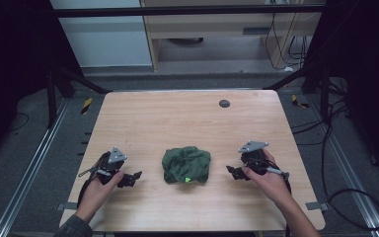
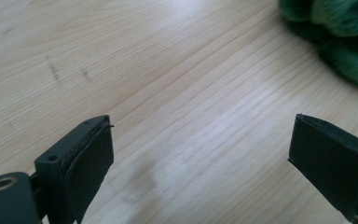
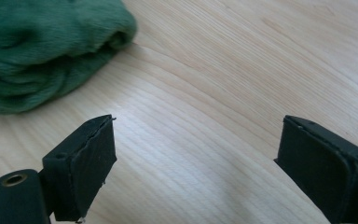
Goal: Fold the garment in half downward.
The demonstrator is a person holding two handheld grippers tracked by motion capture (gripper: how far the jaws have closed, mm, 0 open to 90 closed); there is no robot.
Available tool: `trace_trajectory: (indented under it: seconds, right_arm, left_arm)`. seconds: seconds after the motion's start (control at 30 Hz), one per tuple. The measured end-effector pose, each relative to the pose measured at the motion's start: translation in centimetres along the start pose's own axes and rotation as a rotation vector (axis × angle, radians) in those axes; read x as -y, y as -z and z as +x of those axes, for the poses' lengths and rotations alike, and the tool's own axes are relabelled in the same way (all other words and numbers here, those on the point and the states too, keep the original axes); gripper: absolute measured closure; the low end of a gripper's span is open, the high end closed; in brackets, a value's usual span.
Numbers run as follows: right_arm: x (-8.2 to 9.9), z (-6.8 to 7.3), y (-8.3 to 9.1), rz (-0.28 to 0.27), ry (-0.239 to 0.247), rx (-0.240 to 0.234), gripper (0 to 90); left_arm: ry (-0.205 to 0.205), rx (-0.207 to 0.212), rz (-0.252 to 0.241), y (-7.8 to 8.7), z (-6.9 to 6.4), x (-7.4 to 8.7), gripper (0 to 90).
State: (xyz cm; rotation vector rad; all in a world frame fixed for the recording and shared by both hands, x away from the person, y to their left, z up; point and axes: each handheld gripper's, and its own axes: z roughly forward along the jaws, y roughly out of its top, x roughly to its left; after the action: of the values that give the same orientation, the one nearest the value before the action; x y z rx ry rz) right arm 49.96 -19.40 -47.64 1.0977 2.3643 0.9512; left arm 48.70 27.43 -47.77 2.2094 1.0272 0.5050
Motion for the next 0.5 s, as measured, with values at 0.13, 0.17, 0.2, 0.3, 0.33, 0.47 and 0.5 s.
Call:
trace_trajectory:
  seconds: [0.13,0.17,0.2,0.3,0.33,0.47,0.5]
  right_arm:
    - [0.2,-1.3,-0.6,0.016,-0.05,0.009,11.6]
    - [0.2,-1.5,-0.7,0.015,-0.061,0.006,11.9]
    - [0.2,-1.8,-0.8,0.015,-0.07,0.011,11.9]
    - [0.2,-2.6,-1.1,0.018,-0.091,0.032,11.8]
    - [0.1,-2.8,-1.1,0.018,-0.104,0.03,11.7]
    - [-0.1,-3.6,-1.4,0.03,-0.117,0.053,11.7]
    - [-0.2,-3.8,-1.5,0.035,-0.116,0.053,11.8]
  left_arm:
    - [0.018,-0.016,0.014,-0.2,1.1,0.1,5.9]
    - [0.018,-0.018,0.019,-0.3,1.3,0.1,5.9]
    - [0.024,-0.019,0.02,-0.4,1.6,0.1,5.9]
    - [0.042,-0.031,0.021,-0.8,2.2,0.2,5.9]
    - [0.053,-0.034,0.021,-1.0,2.5,0.3,5.9]
    - [0.071,-0.048,0.024,-1.4,3.0,0.4,6.2]
    - [0.071,-0.048,0.021,-1.5,3.1,0.4,6.2]
